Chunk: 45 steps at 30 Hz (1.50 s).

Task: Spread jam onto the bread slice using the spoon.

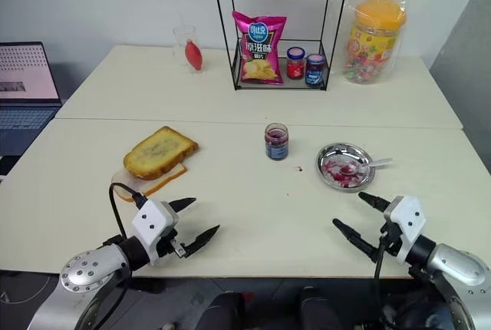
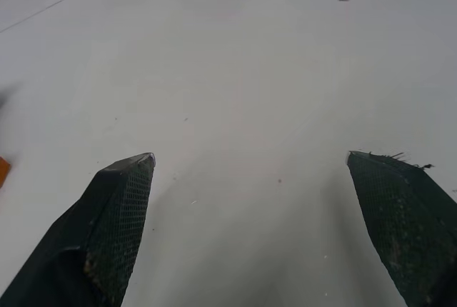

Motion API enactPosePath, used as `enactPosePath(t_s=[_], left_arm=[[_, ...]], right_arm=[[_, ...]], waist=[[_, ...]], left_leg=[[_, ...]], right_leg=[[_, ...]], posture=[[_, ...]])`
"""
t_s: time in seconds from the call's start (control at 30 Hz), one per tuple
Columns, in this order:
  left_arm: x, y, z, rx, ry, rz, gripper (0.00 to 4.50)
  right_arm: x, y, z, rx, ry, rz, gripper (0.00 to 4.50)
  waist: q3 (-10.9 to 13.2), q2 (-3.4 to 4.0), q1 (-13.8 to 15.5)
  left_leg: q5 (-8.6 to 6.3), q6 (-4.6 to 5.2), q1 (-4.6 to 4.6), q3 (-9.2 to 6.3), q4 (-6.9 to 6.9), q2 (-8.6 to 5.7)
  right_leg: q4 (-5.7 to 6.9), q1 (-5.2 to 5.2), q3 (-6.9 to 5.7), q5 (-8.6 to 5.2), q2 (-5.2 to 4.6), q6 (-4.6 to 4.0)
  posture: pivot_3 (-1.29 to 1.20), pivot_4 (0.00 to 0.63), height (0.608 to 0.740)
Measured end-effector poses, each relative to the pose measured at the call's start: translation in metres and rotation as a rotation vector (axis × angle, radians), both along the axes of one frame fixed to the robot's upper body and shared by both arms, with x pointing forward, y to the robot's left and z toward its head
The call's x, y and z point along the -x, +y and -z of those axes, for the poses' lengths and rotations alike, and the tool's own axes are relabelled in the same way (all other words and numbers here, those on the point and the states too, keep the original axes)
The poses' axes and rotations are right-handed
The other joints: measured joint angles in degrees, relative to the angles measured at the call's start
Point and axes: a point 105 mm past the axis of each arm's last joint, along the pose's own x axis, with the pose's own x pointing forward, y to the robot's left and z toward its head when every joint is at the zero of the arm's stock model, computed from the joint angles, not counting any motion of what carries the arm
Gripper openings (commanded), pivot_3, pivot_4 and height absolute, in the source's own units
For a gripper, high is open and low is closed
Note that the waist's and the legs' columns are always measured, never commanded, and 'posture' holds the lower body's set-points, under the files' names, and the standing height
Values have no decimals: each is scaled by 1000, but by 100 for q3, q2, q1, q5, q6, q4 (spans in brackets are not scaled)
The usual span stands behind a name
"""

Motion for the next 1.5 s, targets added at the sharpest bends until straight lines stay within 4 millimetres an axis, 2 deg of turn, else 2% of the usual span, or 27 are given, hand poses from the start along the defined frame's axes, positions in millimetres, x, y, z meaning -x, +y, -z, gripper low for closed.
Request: enactPosePath(t_s=[0.13,0.53,0.67,0.77,0.83,0.93,1.07,1.13,1.2,1.27,1.5], left_arm=[[6,-4,0,26,12,26,4500],[4,-2,0,15,0,-10,4500],[-1,4,-14,117,-70,-77,4500],[-11,22,-32,151,-179,-191,4500],[-16,32,-37,165,-211,-253,4500],[-33,66,-50,282,-270,-474,4500],[-57,112,-58,443,-236,-718,4500],[-64,120,-44,502,-149,-787,4500],[-73,122,-44,538,-115,-828,4500],[-76,126,-43,555,-93,-861,4500],[-88,129,-18,586,58,-948,4500]], right_arm=[[-1,2,1,8,-1,-8,4480],[-8,13,-4,8,-5,-43,4480],[-12,19,-13,10,-35,-65,4480],[-16,27,-18,7,-48,-89,4480],[-18,29,-20,6,-52,-96,4480],[-26,39,-30,-3,-72,-126,4480],[-36,59,-46,-12,-87,-199,4480],[-42,68,-50,-13,-55,-216,4480],[-47,77,-63,-26,-58,-243,4480],[-48,80,-69,-33,-47,-254,4480],[-50,85,-68,-24,5,-270,4480]], waist=[[0,0,0],[0,0,3],[0,-1,3],[0,-1,6],[0,0,6],[1,-3,5],[0,-4,-2],[1,-7,4],[2,-12,4],[0,-14,3],[1,-15,4]], left_leg=[[-1,-1,0,1,1,0],[-4,-6,-1,2,-1,0],[-4,-6,-1,2,1,2],[-4,-6,-1,0,0,2],[-4,-6,-1,1,0,-1],[-3,-6,0,1,5,-1],[-3,-6,0,-6,8,2],[-11,-18,-10,-6,5,1],[-11,-18,-9,-12,5,1],[-11,-18,-7,-13,4,2],[-11,-18,-7,-13,6,1]], right_leg=[[0,-1,1,0,-1,0],[-3,-2,0,0,-1,0],[-3,-2,-2,0,-1,0],[-2,-1,-4,0,2,0],[-2,-1,-2,0,2,0],[0,1,-3,4,4,6],[4,1,-5,11,17,19],[-4,-3,-2,23,16,50],[-2,-1,-8,24,17,51],[-2,0,-8,24,18,51],[1,-1,-9,24,18,51]], posture=[[0,150,740],[0,150,740],[0,150,740],[0,150,740],[0,150,740],[0,150,740],[0,150,740],[0,150,740],[0,150,740],[0,150,740],[0,150,740]])
